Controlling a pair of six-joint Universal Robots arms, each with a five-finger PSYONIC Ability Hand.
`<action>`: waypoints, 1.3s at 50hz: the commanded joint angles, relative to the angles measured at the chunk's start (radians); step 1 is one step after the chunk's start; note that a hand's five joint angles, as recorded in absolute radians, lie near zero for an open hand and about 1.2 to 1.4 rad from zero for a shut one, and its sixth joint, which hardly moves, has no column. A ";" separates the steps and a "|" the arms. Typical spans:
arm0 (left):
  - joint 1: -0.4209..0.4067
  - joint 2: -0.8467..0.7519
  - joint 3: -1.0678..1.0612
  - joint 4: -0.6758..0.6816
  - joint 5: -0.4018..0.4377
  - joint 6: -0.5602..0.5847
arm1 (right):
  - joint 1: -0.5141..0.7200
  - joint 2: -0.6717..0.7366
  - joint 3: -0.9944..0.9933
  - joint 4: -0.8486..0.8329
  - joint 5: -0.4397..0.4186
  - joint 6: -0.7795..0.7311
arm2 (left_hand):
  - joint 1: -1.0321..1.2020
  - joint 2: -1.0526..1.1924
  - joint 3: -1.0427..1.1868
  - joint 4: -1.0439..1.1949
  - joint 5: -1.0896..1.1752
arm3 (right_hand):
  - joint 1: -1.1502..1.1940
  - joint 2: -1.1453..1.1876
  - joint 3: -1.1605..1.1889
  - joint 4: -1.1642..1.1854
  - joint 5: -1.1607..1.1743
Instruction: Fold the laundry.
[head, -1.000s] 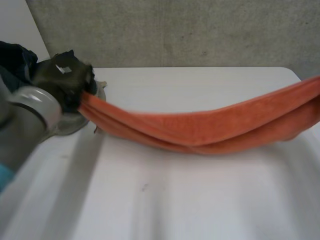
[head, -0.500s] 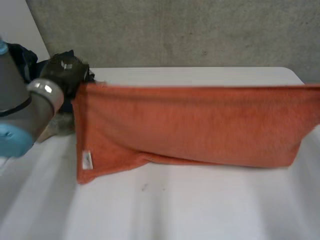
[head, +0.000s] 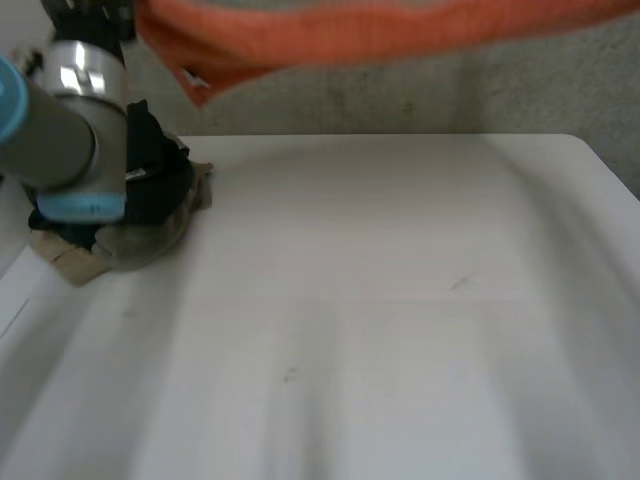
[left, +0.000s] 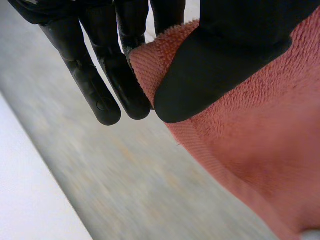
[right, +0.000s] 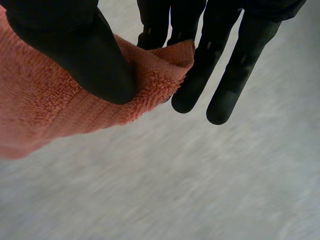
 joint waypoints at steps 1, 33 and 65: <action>-0.005 -0.012 -0.253 -0.008 0.033 -0.008 | -0.008 0.076 0.151 0.116 -0.067 -0.003 | 0.219 0.205 0.207 0.195 0.210 | 0.303 0.223 0.208 0.199 0.214; 0.003 0.483 -0.880 -0.522 0.147 0.200 | -0.232 -0.203 0.582 0.633 -0.119 -0.482 | 0.219 0.205 0.207 0.195 0.210 | 0.303 0.223 0.208 0.199 0.214; -0.083 0.287 -0.732 -0.683 0.077 -0.095 | -0.243 -0.151 0.705 0.459 -0.222 -0.347 | -0.588 -0.602 -0.600 -0.612 -0.597 | 0.303 0.223 0.208 0.199 0.214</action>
